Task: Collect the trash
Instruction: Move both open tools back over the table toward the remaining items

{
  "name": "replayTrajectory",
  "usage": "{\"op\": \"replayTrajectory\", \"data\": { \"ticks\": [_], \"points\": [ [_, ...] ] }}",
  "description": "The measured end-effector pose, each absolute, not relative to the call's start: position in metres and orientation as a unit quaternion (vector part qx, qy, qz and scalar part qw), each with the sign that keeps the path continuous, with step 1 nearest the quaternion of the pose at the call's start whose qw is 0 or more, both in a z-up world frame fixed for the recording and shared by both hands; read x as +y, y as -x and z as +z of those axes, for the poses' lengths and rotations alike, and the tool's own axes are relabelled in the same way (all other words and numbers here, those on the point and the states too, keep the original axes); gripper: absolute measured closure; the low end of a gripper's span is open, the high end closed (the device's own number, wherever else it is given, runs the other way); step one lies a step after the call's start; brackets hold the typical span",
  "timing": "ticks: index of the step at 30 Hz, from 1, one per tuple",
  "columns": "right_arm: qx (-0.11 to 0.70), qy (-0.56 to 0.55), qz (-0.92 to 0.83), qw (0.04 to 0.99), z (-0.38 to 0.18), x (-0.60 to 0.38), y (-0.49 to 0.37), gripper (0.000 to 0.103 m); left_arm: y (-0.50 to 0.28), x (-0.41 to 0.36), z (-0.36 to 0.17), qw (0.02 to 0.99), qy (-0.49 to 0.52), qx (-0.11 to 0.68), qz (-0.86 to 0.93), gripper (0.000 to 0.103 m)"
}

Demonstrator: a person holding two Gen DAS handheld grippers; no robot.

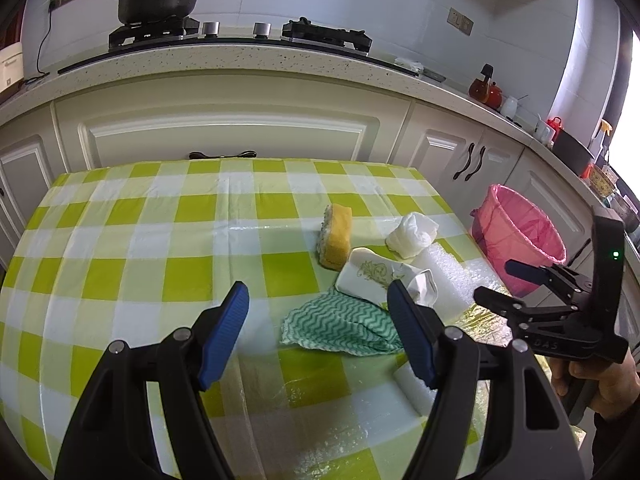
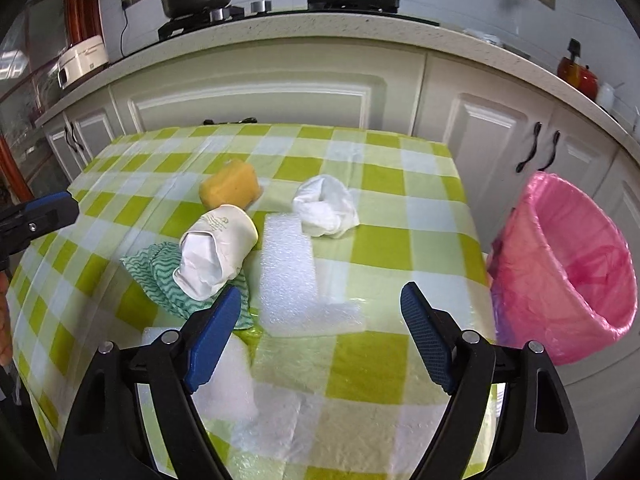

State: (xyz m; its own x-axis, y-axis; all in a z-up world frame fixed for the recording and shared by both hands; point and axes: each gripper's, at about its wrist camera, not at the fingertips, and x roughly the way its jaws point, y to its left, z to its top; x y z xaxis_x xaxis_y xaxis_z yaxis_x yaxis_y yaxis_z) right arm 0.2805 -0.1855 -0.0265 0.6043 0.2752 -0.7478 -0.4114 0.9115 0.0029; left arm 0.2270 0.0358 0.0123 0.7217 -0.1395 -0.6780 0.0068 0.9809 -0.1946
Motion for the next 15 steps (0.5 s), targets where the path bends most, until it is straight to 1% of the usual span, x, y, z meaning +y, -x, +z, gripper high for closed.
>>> {"op": "replayTrajectory", "data": {
  "ticks": [1, 5, 8, 12, 15],
  "points": [
    [0.404, 0.087, 0.193, 0.89, -0.028, -0.184, -0.283, 0.031, -0.227, 0.037, 0.012, 0.923, 0.09, 0.371, -0.039, 0.034],
    [0.414, 0.093, 0.195, 0.884, -0.035, -0.176, -0.29, 0.031, -0.227, 0.038, 0.011, 0.923, 0.09, 0.371, -0.04, 0.034],
    [0.422, 0.094, 0.195, 0.88, -0.041, -0.173, -0.295, 0.035, -0.227, 0.038, 0.01, 0.923, 0.092, 0.372, -0.04, 0.034],
    [0.434, 0.097, 0.199, 0.873, -0.048, -0.168, -0.3, 0.045, -0.228, 0.035, 0.008, 0.922, 0.091, 0.374, -0.042, 0.034],
    [0.433, 0.091, 0.201, 0.874, -0.048, -0.17, -0.301, 0.046, -0.23, 0.033, 0.007, 0.921, 0.09, 0.375, -0.043, 0.034]
  ]
}}
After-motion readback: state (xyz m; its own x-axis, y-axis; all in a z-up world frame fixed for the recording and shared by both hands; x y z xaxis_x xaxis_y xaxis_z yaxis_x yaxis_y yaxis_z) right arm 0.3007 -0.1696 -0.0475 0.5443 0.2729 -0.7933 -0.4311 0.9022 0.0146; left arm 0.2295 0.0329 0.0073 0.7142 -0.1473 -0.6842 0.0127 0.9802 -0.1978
